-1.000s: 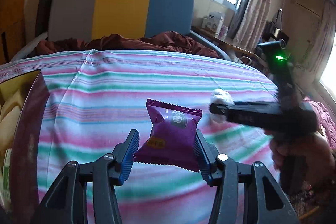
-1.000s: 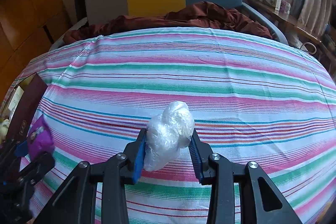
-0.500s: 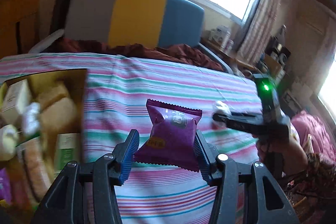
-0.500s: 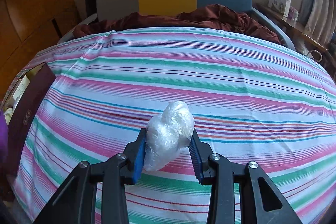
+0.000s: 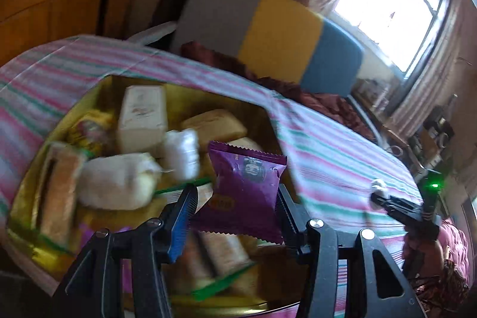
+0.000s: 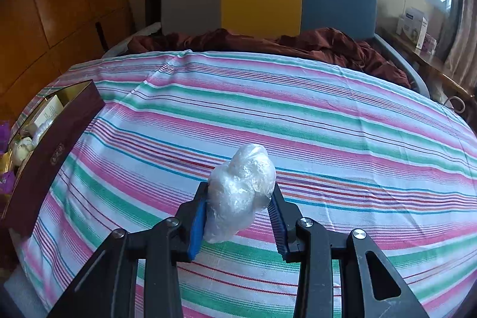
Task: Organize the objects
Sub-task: 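Carry the purple packet into the gold tray and open the left tool, then lower the plastic bag into the gold tray and open the right tool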
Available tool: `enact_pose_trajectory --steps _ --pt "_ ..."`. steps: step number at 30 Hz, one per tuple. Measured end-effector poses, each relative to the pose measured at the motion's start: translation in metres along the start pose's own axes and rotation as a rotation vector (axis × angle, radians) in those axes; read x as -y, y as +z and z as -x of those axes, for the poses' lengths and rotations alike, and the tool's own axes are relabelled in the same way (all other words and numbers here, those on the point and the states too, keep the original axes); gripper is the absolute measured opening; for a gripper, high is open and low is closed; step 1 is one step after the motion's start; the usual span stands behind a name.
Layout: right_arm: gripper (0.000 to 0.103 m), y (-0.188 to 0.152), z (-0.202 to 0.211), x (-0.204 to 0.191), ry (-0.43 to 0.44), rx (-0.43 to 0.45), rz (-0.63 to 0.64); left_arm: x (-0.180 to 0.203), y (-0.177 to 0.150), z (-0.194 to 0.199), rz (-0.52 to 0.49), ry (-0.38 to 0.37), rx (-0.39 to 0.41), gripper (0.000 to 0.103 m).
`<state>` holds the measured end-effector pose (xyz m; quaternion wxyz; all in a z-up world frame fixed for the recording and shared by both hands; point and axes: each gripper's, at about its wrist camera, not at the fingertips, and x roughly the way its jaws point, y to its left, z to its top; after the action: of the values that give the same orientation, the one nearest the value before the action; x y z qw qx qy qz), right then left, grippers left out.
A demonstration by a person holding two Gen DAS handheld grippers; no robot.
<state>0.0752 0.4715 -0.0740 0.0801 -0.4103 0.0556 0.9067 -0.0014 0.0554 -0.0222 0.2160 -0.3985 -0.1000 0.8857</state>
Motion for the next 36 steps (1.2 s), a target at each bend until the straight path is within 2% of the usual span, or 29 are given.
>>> enact_pose_trajectory --steps 4,9,11,12,13,17,21,26,31,36 --pt "0.039 0.0 0.001 -0.003 0.006 0.007 0.007 -0.018 -0.009 -0.004 0.031 0.059 -0.037 0.053" --pt "0.039 0.003 0.012 -0.01 0.04 0.052 0.013 -0.018 -0.02 -0.006 -0.017 0.148 -0.064 0.054" --pt "0.039 0.004 0.017 -0.014 0.043 0.069 0.023 -0.02 -0.023 -0.005 -0.013 0.166 -0.075 0.059" --pt "0.039 0.005 0.02 -0.016 0.049 0.081 0.026 -0.021 -0.026 -0.005 -0.006 0.167 -0.076 0.065" --pt "0.039 0.005 0.021 -0.017 0.054 0.088 0.027 -0.022 -0.027 -0.003 0.002 0.162 -0.074 0.068" --pt "0.039 0.004 0.026 -0.022 0.076 0.102 0.026 -0.019 -0.03 0.006 0.006 0.115 -0.034 0.068" --pt "0.039 0.003 0.028 -0.029 0.097 0.1 0.035 -0.015 -0.029 0.012 0.001 0.112 -0.007 0.068" --pt "0.039 0.002 0.034 -0.044 0.16 0.087 0.012 -0.011 -0.029 0.009 -0.008 0.09 -0.008 0.068" --pt "0.039 0.004 0.044 -0.079 0.256 0.11 0.024 -0.008 -0.031 0.011 -0.017 0.052 -0.004 0.068" --pt "0.039 0.016 0.05 -0.122 0.304 0.117 0.082 -0.005 -0.031 0.017 -0.04 0.033 0.017 0.068"
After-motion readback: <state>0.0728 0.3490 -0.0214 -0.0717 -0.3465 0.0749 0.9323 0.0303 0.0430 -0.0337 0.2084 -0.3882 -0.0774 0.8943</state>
